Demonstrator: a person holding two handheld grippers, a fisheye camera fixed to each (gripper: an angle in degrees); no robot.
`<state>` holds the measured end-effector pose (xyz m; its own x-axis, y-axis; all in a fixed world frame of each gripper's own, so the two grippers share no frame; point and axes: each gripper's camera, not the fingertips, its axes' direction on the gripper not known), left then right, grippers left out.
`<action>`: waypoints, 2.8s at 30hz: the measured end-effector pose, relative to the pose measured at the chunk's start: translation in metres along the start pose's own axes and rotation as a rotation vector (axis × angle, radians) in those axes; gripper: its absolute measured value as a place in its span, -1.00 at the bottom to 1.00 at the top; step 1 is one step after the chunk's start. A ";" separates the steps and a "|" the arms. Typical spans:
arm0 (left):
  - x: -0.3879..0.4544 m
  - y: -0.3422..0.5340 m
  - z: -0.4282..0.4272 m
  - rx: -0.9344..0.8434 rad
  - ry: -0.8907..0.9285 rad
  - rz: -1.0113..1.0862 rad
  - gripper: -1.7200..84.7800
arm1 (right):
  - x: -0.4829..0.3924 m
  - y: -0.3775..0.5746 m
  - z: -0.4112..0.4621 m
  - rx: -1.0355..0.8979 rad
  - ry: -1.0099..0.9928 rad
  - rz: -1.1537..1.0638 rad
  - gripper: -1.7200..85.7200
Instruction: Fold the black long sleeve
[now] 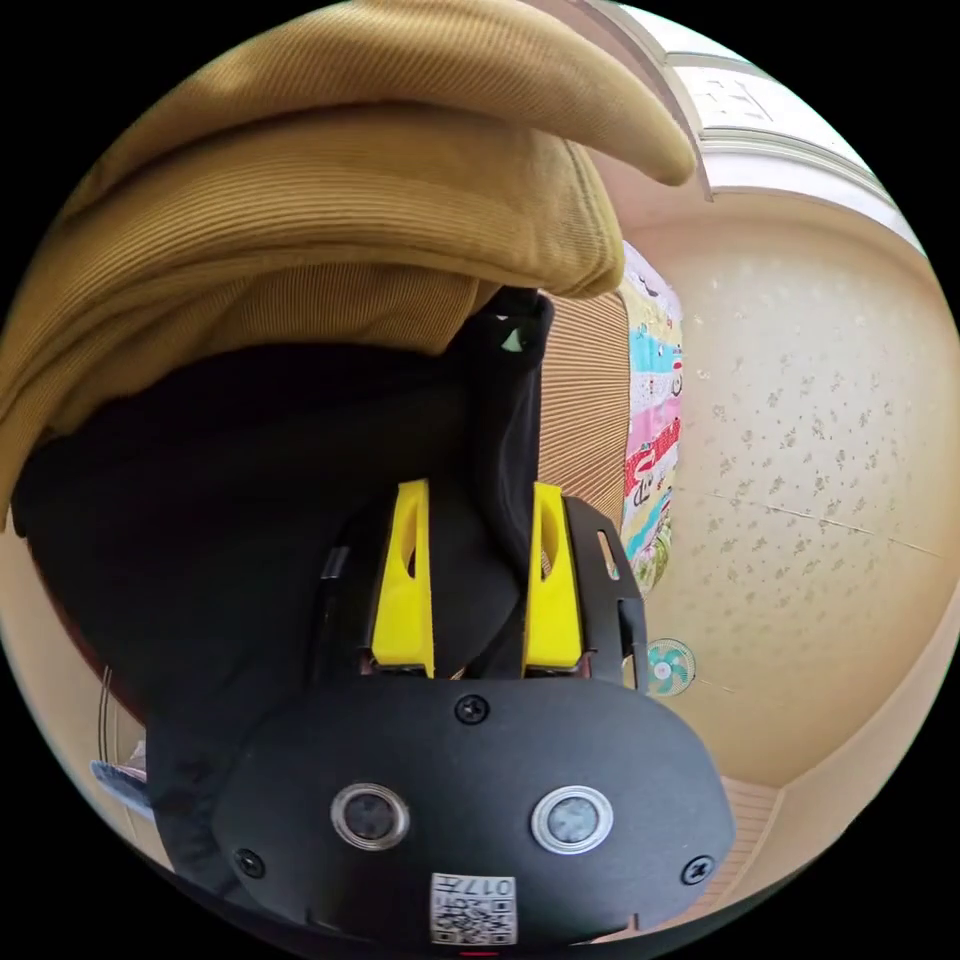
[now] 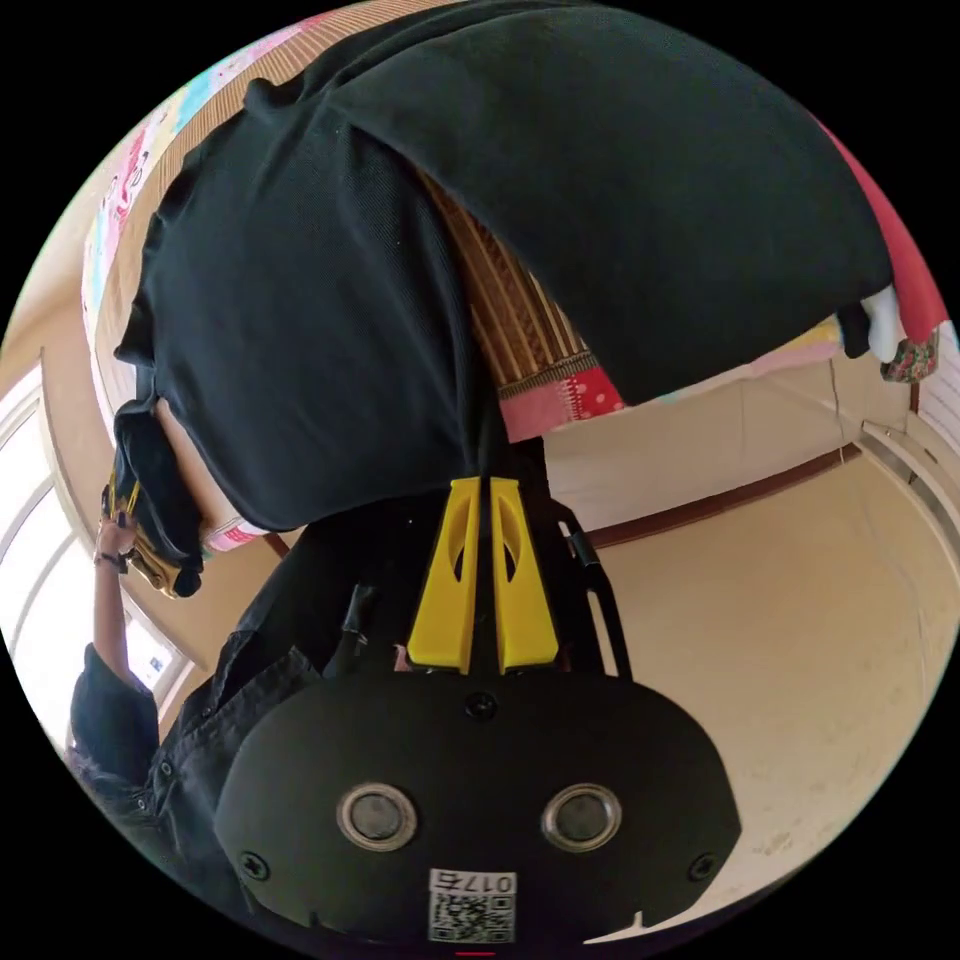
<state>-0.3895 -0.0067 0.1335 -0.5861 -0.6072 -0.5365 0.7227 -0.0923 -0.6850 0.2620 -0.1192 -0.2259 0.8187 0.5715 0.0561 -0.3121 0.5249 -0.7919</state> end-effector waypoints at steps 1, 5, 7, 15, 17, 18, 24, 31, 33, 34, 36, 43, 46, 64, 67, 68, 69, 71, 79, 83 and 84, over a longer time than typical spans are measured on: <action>-0.002 -0.001 0.001 0.012 -0.041 0.016 -0.68 | 0.001 0.003 -0.002 0.003 -0.019 0.018 -0.91; 0.000 0.005 -0.007 0.056 -0.099 0.125 -0.82 | 0.008 0.018 -0.014 0.032 -0.119 0.118 -0.91; 0.002 0.007 -0.015 0.060 -0.071 0.185 -0.84 | 0.010 0.021 -0.018 0.037 -0.129 0.139 -0.92; -0.046 0.007 -0.012 0.030 0.076 0.011 -0.88 | 0.014 0.014 -0.026 0.004 -0.105 0.066 -0.92; -0.015 0.024 -0.028 0.071 0.027 0.141 -0.88 | 0.021 0.011 -0.028 -0.008 -0.107 0.044 -0.92; 0.015 0.042 -0.041 0.110 -0.030 0.254 -0.88 | 0.028 0.009 -0.028 -0.022 -0.118 0.041 -0.92; 0.181 0.202 -0.059 0.196 -0.010 0.891 -0.88 | 0.061 0.001 -0.049 -0.037 -0.277 -0.067 -0.94; 0.228 0.455 0.127 -0.295 0.051 1.276 -0.83 | 0.087 -0.039 -0.137 0.154 -0.568 -0.259 -0.92; 0.214 0.494 0.160 -0.405 0.037 1.260 -0.81 | 0.107 -0.080 -0.180 0.275 -0.656 -0.286 -0.88; 0.201 0.512 0.171 -0.468 0.052 1.214 -0.81 | 0.113 -0.093 -0.189 0.301 -0.670 -0.284 -0.87; 0.181 0.534 0.181 -0.555 0.072 1.151 -0.81 | 0.143 -0.155 -0.216 0.386 -0.695 -0.203 -0.77; 0.109 0.585 0.177 -0.767 -0.160 1.137 -0.81 | 0.214 -0.312 -0.221 0.526 -0.551 0.151 -0.67; 0.088 0.577 0.167 -0.771 -0.260 1.091 -0.81 | 0.232 -0.353 -0.207 0.531 -0.443 0.320 -0.67; 0.021 0.499 0.129 -0.656 -0.366 0.809 -0.84 | -0.154 -0.094 -0.059 0.470 -0.677 -0.821 -0.83; 0.012 0.488 0.123 -0.640 -0.361 0.777 -0.84 | -0.180 -0.062 0.049 0.100 -0.496 -0.764 -0.81; 0.009 0.485 0.120 -0.633 -0.362 0.767 -0.84 | -0.163 -0.043 0.066 0.071 -0.527 -0.784 -0.81; 0.004 0.479 0.112 -0.615 -0.361 0.747 -0.83 | -0.141 -0.024 0.076 0.088 -0.498 -0.828 -0.81; -0.003 0.469 0.102 -0.578 -0.366 0.738 -0.83 | -0.104 -0.004 0.093 0.127 -0.288 -0.826 -0.80; -0.018 0.403 0.181 -0.596 -0.480 0.820 -0.88 | 0.040 -0.039 0.152 0.272 0.255 -0.530 -0.82; 0.018 0.354 0.231 -0.705 -0.371 0.858 -0.95 | -0.001 -0.076 0.159 0.361 0.108 -0.464 -0.84; 0.035 0.338 0.237 -0.680 -0.342 0.883 -0.96 | -0.024 -0.086 0.161 0.380 0.095 -0.503 -0.85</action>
<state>-0.0791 -0.2467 0.0000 0.2271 -0.4402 -0.8687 0.4241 0.8477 -0.3187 0.1912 -0.0766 -0.0616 0.9434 0.1476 0.2970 -0.0132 0.9115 -0.4111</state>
